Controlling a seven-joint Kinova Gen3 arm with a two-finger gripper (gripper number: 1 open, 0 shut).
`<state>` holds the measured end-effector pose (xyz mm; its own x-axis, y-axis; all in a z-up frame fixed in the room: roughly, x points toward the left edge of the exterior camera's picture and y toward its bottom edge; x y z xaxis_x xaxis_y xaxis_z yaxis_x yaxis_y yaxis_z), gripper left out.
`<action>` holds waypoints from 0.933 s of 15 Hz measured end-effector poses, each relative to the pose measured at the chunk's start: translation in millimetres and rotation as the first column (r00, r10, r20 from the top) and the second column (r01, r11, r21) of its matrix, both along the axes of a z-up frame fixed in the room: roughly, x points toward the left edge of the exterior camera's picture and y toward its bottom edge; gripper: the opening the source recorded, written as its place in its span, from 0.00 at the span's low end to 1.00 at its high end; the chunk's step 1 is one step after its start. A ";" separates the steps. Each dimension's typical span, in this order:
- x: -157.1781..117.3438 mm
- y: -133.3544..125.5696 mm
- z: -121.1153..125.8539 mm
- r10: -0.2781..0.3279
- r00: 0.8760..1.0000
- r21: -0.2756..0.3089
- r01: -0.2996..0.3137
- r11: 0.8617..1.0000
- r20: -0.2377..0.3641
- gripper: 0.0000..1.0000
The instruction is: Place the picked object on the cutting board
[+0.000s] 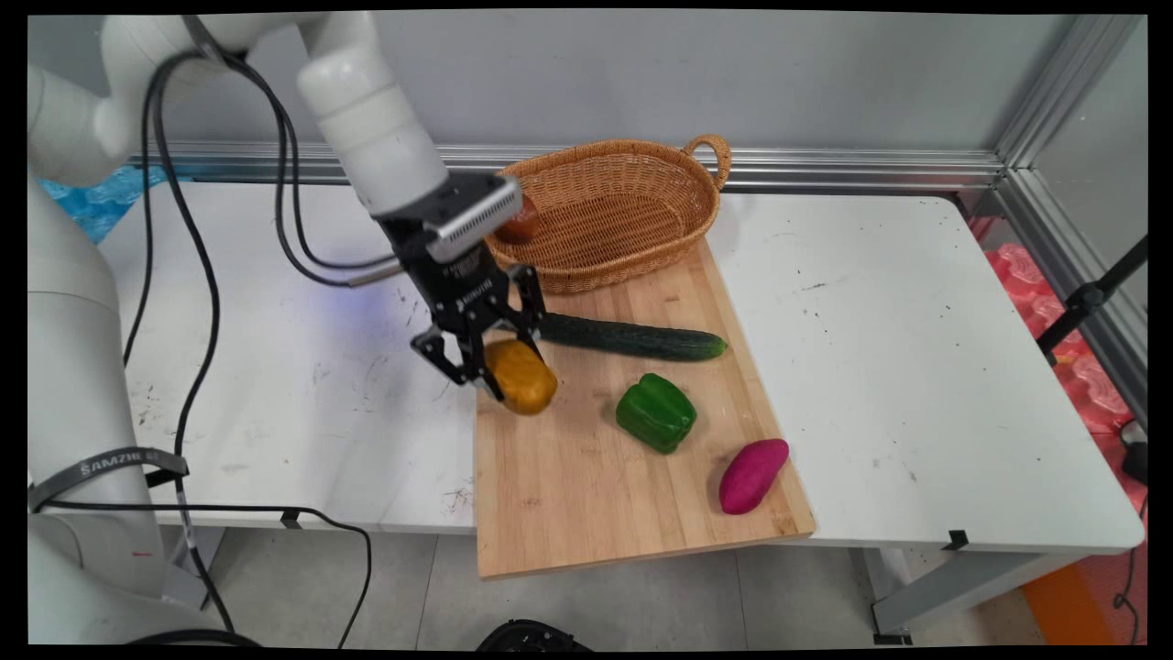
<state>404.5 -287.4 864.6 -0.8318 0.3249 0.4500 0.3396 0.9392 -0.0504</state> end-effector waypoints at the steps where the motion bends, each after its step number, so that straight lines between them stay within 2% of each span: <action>1: -4.5 0.2 -9.3 -0.020 1.000 -0.006 0.020 1.000 0.001 0.00; 7: -28.9 -1.8 -54.4 -0.091 0.996 -0.022 0.091 0.996 0.000 0.00; 13: -38.1 -1.3 -74.0 -0.119 0.993 -0.023 0.119 0.993 -0.002 0.00; 14: -39.5 -1.0 -76.3 -0.123 0.992 -0.024 0.123 0.992 -0.003 1.00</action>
<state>365.0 -288.4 788.3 -0.7826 0.4355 0.4448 0.4526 0.8887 -0.0738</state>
